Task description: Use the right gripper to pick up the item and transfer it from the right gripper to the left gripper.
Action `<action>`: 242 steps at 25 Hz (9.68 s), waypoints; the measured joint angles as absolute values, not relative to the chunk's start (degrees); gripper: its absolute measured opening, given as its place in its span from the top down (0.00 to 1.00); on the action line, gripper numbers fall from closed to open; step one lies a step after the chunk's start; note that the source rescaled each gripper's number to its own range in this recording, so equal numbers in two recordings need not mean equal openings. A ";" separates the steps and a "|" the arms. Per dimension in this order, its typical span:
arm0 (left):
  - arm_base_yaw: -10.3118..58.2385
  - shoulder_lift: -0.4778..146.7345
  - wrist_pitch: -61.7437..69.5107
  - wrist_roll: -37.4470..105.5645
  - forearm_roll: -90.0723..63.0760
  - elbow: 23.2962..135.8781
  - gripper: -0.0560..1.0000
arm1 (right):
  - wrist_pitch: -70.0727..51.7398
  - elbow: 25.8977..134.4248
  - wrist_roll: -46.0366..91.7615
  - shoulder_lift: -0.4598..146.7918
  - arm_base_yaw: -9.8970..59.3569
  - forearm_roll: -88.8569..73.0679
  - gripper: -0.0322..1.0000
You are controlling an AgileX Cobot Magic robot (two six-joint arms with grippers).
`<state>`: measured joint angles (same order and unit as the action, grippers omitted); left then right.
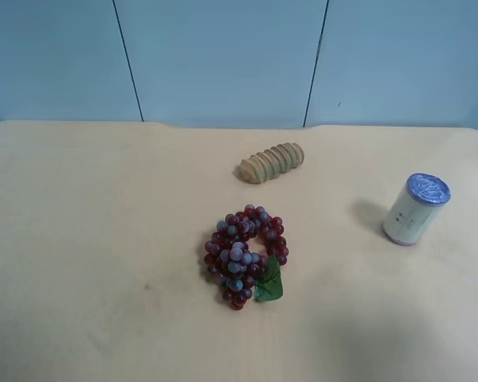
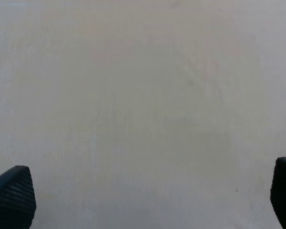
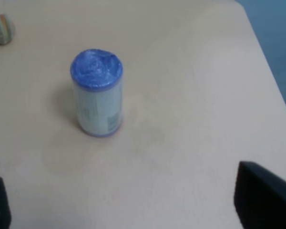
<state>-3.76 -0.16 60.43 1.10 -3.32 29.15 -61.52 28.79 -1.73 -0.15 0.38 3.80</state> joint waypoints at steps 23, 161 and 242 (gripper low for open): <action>-3.76 -0.16 60.43 1.10 -3.32 29.15 0.00 | -61.52 28.79 -2.95 -0.07 0.38 3.75 0.16; -3.76 -0.16 60.36 1.10 -3.34 29.15 0.00 | -53.99 63.50 -1.54 92.68 -3.60 -8.75 0.96; -3.76 43.95 50.31 28.58 -43.37 33.22 0.00 | -67.91 63.72 46.11 109.01 6.67 -76.92 0.96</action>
